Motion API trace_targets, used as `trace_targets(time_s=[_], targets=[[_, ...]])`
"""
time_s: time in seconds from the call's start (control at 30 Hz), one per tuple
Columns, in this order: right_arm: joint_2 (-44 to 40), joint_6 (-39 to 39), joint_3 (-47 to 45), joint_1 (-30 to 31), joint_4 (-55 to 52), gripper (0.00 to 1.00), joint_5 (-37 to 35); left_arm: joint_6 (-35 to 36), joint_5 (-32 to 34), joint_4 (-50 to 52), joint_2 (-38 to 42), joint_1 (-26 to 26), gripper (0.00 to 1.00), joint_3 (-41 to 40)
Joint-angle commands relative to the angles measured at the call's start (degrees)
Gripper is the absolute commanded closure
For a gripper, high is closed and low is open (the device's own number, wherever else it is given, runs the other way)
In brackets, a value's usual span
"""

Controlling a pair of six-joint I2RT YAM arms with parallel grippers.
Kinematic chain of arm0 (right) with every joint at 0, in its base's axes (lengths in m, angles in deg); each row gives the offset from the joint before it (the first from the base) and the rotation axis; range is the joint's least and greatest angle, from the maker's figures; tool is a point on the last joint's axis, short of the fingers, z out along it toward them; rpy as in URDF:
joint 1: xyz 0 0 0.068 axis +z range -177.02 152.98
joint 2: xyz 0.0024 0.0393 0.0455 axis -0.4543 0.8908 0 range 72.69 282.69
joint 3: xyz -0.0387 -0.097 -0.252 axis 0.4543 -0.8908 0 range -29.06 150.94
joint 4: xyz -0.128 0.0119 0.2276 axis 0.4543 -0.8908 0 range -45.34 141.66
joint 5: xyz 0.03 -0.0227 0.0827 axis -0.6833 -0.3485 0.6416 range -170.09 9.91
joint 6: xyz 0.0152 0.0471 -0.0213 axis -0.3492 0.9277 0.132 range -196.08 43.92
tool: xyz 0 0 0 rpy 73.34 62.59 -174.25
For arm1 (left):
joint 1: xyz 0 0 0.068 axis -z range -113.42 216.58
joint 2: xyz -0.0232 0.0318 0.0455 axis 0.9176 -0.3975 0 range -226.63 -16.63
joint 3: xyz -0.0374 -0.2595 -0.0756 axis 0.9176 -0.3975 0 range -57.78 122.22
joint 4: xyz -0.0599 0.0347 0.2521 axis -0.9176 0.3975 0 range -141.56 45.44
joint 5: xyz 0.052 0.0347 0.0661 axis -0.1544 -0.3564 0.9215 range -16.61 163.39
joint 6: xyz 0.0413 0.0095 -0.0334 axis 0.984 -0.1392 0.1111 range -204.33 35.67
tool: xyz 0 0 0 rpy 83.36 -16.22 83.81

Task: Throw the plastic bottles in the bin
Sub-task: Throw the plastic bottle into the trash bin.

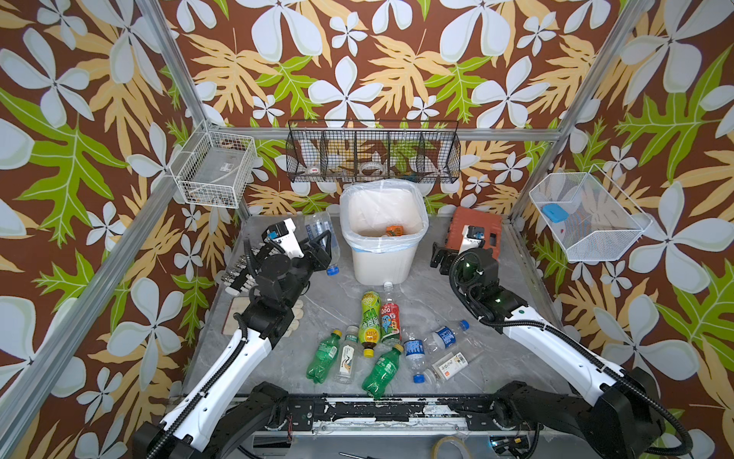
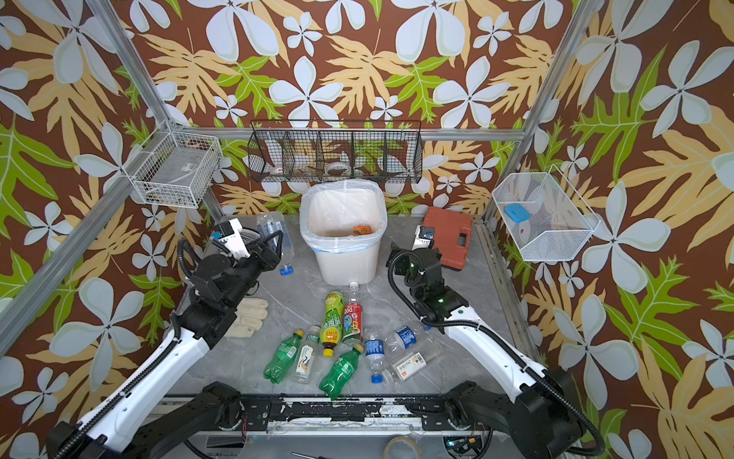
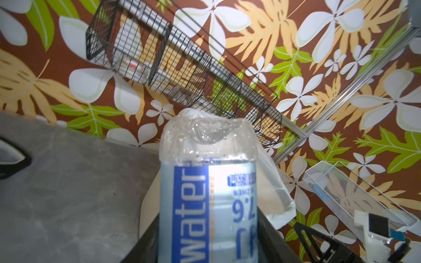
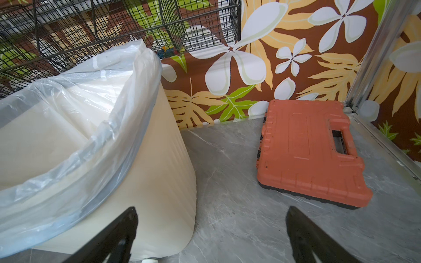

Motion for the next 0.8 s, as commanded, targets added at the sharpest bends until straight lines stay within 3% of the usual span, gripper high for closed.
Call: trace_targets(time_s=[0.0, 0.13, 0.4, 0.77], targets=[[-0.3, 0.2, 0.0, -0.1, 0.9, 0.0, -0.3, 4.0, -2.6, -1.4, -5.1, 1.8, 0.48, 6.7], [-0.8, 0.2, -0.4, -0.1, 0.4, 0.0, -0.7, 7.7, -2.7, -2.3, -15.6, 5.3, 0.48, 17.2], [-4.5, -0.8, -1.9, -0.3, -1.3, 0.0, -3.2, 11.1, -1.3, 4.2, -34.6, 5.6, 0.48, 37.0], [-4.2, -1.3, -1.7, -0.4, -1.6, 0.0, -3.3, 12.2, 1.7, 7.3, -38.5, 5.5, 0.48, 40.3]])
